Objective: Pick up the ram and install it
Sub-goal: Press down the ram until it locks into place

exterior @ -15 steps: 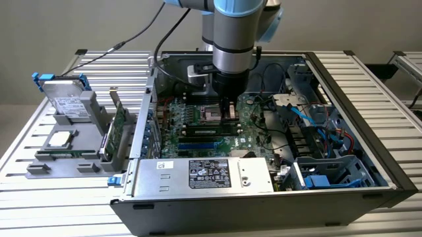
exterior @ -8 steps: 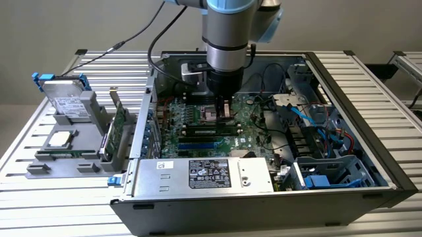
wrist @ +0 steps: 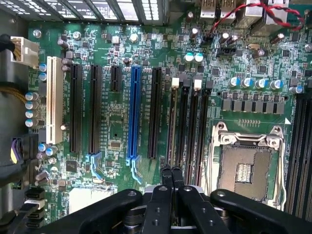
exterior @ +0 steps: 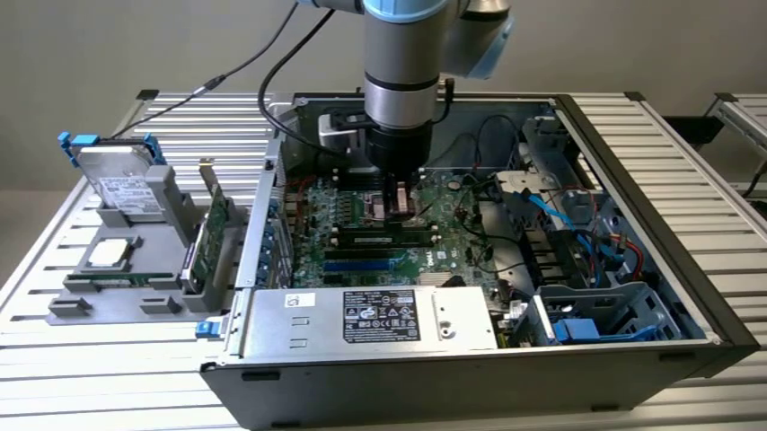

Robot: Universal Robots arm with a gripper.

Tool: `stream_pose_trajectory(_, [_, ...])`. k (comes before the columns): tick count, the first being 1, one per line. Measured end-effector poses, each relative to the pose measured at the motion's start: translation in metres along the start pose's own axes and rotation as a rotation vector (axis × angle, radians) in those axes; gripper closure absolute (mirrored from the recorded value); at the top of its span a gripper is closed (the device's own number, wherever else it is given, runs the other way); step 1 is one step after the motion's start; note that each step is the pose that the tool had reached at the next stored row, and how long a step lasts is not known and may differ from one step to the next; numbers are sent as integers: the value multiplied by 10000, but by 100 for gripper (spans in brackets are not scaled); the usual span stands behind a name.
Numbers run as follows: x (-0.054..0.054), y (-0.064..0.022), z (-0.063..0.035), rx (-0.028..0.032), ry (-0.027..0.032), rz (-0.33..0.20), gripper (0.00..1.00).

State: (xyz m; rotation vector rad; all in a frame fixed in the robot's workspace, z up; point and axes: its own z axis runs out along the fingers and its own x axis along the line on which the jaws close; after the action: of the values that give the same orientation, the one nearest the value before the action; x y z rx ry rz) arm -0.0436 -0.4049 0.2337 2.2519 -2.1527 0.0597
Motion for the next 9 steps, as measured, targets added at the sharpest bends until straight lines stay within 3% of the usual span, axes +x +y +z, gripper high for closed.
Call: stream_pose_trajectory(9, [-7, 153, -1, 0, 0, 2, 90])
